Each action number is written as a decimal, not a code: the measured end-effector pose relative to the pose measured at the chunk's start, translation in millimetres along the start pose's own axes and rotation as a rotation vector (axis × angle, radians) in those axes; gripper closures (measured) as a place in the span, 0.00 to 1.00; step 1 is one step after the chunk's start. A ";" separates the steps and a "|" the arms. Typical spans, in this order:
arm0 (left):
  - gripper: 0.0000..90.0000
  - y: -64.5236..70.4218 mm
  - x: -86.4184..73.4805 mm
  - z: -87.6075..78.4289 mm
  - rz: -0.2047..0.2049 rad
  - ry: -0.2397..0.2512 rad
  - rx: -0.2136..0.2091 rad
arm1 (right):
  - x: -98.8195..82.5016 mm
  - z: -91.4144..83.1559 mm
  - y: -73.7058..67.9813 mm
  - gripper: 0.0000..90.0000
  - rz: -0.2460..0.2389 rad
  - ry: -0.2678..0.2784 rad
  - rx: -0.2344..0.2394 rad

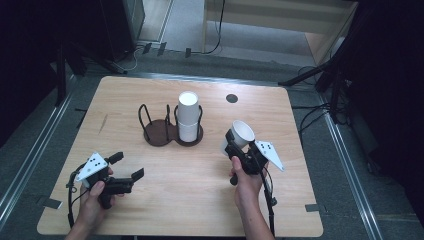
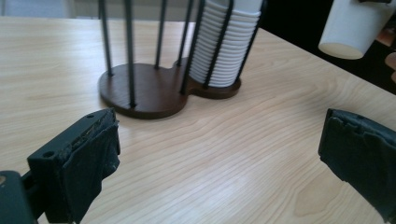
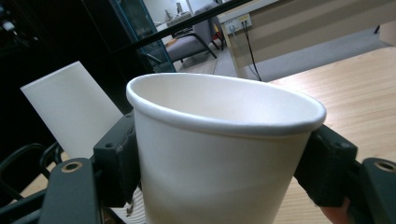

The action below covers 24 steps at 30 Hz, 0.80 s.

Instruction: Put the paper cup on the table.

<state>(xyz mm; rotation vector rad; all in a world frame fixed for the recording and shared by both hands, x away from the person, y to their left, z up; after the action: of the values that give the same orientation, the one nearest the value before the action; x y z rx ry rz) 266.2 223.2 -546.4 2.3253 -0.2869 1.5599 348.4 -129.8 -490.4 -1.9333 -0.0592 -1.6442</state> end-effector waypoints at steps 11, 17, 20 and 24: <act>0.00 -40.0 -9.3 -3.3 -0.008 -0.026 0.110 | 1.5 9.8 5.5 0.29 -0.106 -0.026 -0.020; 0.00 -57.1 -14.0 -1.5 -0.016 -0.041 0.159 | -0.3 18.1 13.2 0.29 -0.155 -0.041 -0.027; 0.00 -63.3 -12.9 -3.5 -0.026 -0.028 0.179 | -1.0 22.8 18.9 0.29 -0.185 -0.045 -0.040; 0.00 -72.0 -12.3 -6.3 -0.034 -0.021 0.208 | 0.4 30.1 27.8 0.29 -0.214 -0.046 -0.060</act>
<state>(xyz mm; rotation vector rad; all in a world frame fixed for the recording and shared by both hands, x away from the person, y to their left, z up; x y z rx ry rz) 280.7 292.1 -566.8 2.4890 -0.0924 1.6183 386.3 -138.9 -503.1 -2.0699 -0.2452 -1.7549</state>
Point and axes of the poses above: each handheld gripper's, and its own axes: z roughly forward along the jaws, x roughly out of its top, y roughly to its right, the point moved 6 cm from there along z, roughly forward along the jaws, and after that the axes turned 12 degrees about x, right-handed, at the moved point
